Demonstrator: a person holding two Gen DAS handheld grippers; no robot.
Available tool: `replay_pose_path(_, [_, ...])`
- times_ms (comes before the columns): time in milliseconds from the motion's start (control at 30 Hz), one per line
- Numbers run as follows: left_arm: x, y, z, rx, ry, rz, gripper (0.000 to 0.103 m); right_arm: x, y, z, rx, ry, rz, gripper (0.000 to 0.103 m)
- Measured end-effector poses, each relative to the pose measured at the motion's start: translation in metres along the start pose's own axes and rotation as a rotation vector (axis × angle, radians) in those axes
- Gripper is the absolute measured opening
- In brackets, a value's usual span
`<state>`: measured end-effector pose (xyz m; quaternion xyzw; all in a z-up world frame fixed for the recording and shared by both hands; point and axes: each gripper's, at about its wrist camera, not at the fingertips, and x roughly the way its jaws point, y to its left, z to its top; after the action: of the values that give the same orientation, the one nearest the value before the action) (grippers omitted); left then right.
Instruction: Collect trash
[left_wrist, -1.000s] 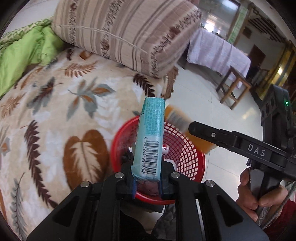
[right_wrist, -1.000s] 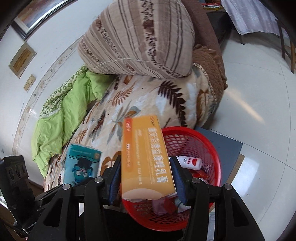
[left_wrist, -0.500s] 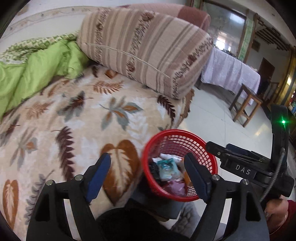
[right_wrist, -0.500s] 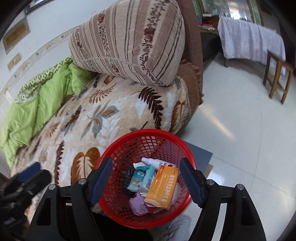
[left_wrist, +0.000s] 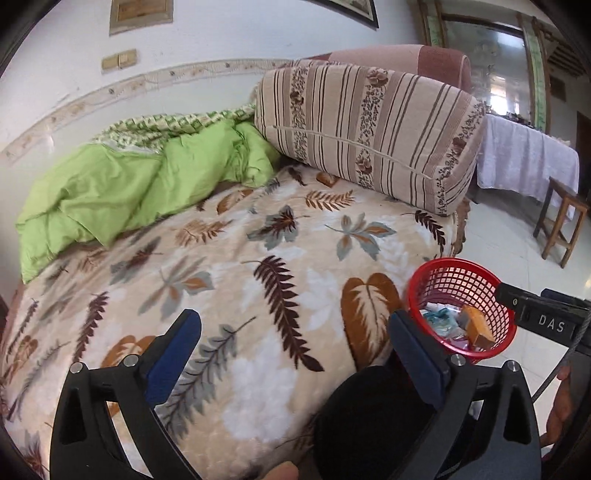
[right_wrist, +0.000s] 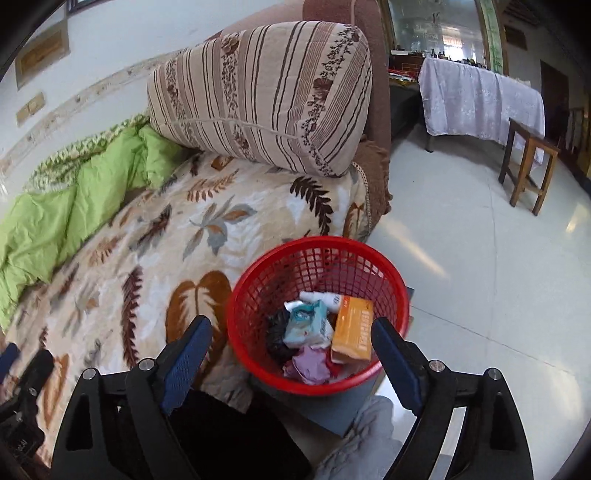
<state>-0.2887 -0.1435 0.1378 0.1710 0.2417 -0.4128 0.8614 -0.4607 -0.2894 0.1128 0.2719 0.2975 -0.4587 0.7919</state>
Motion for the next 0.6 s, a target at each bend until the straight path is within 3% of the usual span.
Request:
replay_pose_path(133, [-0.010, 0.004, -0.008, 0.003, -0.037, 0.000, 0.103, -0.007, 0.016, -0.010, -0.095, -0.011, -0.065, 0.090])
replay_pose_path(300, [-0.013, 0.004, -0.012, 0.029, -0.036, 0.018, 0.103, -0.014, 0.020, -0.011, -0.120, -0.046, -0.091, 0.090])
replay_pose_path(467, [-0.005, 0.022, -0.013, -0.078, -0.003, -0.042, 0.103, -0.018, 0.025, -0.013, -0.144, -0.061, -0.101, 0.090])
replay_pose_path(600, [-0.002, 0.023, -0.016, -0.078, 0.007, 0.015, 0.103, -0.019, 0.028, -0.014, -0.153, -0.069, -0.098, 0.090])
